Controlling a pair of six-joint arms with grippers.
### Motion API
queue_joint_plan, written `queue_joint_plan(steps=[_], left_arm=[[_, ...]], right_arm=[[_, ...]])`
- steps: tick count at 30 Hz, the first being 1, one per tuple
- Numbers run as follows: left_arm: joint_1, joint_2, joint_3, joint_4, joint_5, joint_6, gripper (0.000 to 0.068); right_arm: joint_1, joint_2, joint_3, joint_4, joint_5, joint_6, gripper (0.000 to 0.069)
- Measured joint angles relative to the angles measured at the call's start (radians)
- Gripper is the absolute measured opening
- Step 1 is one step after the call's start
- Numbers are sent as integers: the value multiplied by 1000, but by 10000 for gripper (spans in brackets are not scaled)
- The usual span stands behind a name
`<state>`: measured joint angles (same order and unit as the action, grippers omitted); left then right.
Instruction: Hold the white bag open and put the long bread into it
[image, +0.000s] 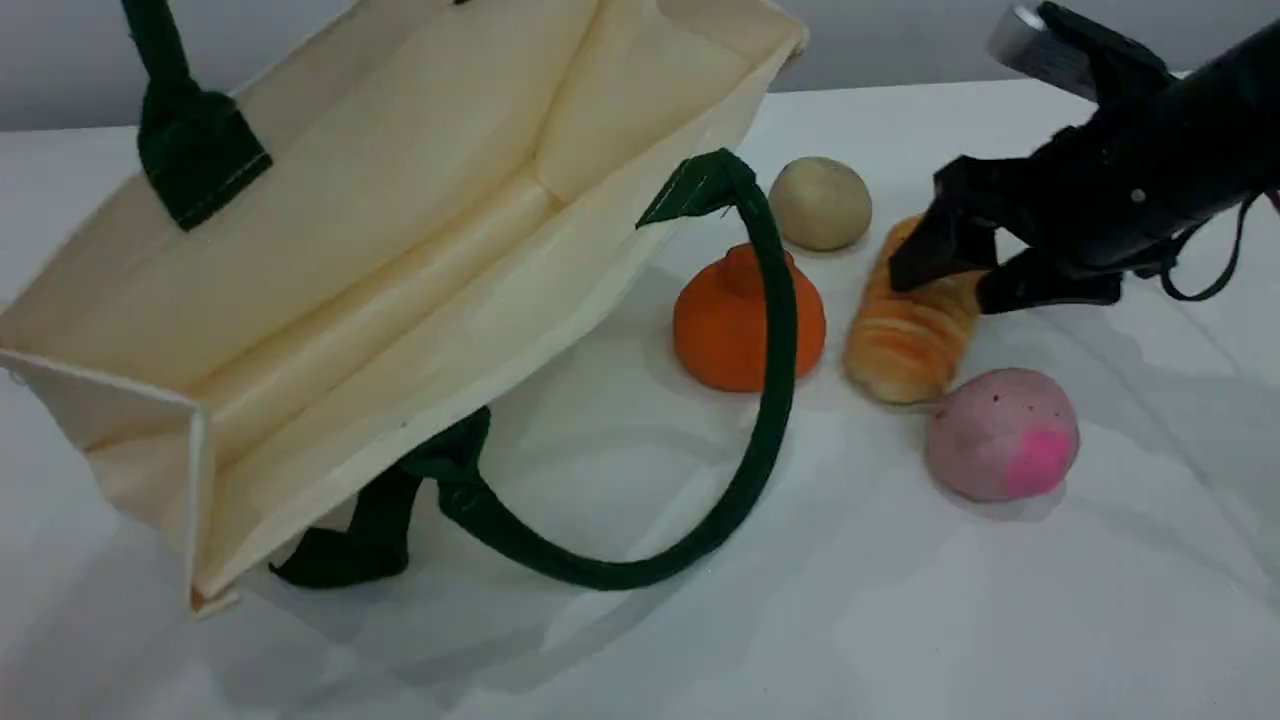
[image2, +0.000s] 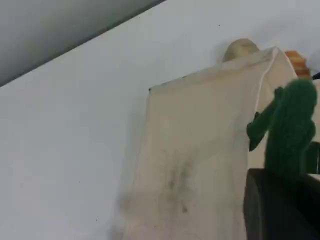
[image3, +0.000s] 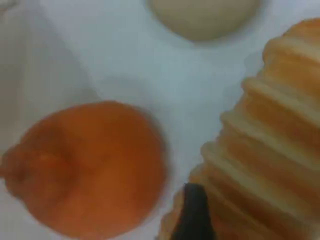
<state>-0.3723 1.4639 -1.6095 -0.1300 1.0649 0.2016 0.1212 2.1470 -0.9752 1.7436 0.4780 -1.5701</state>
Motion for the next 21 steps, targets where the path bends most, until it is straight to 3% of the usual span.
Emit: queue_joint_plan(steps=[7,11,15,21], left_arm=[[0,0,0,0,0,0,93],[0,0,0,0,0,0,93],[0,0,0,0,-1,1,93],[0,0,0,0,-1,3,93]], right_arm=[[0,0,0,0,-7,1,213],[0,0,0,0,-7,1,150],[0,0,0,0,-5,1,204],[0,0,0,0,14,0,444]])
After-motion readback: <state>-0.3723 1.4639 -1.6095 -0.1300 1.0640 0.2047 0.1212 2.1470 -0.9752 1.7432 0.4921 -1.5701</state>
